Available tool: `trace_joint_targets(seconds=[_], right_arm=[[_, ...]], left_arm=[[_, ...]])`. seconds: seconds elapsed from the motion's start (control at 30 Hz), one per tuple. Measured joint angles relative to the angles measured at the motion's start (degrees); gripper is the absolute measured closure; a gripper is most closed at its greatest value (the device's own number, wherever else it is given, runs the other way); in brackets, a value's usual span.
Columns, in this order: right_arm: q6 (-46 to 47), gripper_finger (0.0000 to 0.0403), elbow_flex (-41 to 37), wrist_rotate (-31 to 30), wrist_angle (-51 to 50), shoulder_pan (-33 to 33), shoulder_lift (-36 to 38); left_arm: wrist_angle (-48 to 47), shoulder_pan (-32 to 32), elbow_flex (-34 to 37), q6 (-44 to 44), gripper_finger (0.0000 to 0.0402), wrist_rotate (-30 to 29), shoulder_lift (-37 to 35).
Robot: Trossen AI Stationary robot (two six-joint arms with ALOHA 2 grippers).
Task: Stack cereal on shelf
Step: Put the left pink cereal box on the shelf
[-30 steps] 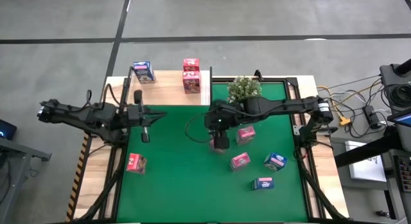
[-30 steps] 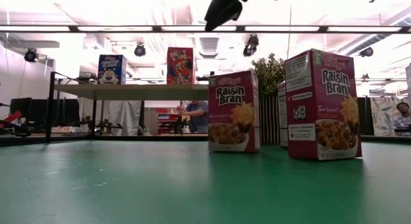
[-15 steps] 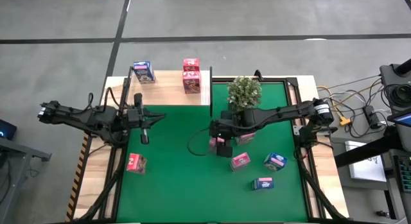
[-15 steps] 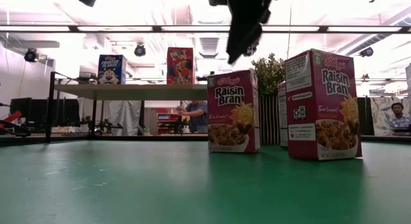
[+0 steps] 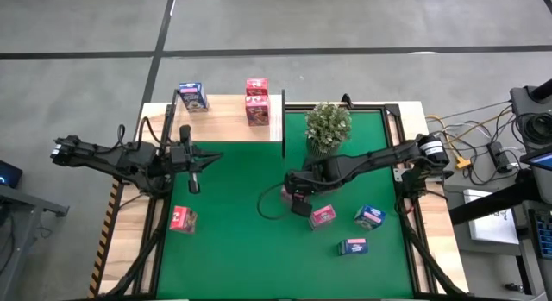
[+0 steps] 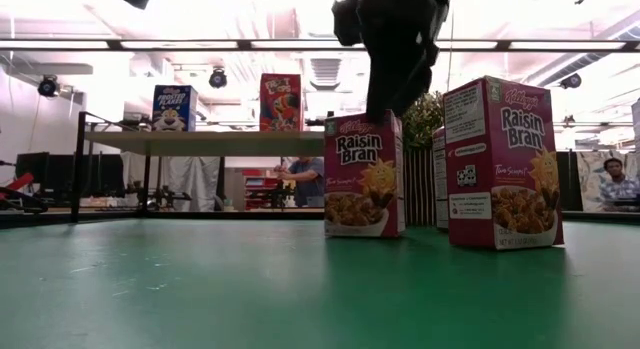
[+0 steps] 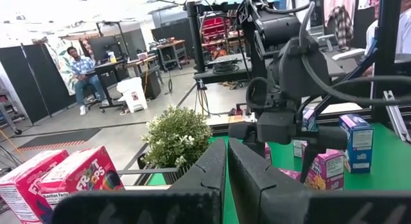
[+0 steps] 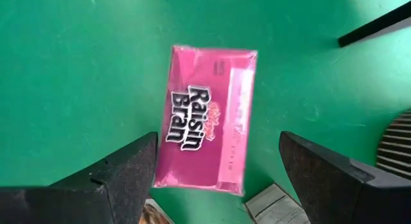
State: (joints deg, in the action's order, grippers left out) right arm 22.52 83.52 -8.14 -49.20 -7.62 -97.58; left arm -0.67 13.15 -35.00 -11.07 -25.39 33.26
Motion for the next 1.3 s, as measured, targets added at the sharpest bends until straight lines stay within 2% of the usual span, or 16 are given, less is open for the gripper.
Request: trace_joint_targets(seconds=[0.13, 0.37, 0.57, 0.87, 1.3], right_arm=[[-0.3, 0.0110, -2.3, 0.0, 3.0, 0.0, 0.0], [-0.6, 0.0183, -3.0, 0.1, 4.5, 0.0, 0.0], [-0.7, 0.0220, -2.4, 0.6, 4.6, 0.0, 0.0], [-2.3, 0.0231, 0.8, 0.6, 4.4, 0.0, 0.5], [-11.3, 0.0232, 14.8, 0.6, 5.0, 3.7, 0.1]], left_arm=[[0.0, 0.0, 0.0, 0.0, 0.0402, 0.0, 0.0], [-0.3, 0.0, 0.0, 0.0, 0.0402, 0.0, 0.0], [-0.3, 0.0, 0.0, 0.0, 0.0402, 0.0, 0.0], [-0.2, 0.0, 0.0, -0.1, 0.0402, 0.0, 0.0], [-0.2, 0.0, 0.0, -0.2, 0.0402, 0.0, 0.0]])
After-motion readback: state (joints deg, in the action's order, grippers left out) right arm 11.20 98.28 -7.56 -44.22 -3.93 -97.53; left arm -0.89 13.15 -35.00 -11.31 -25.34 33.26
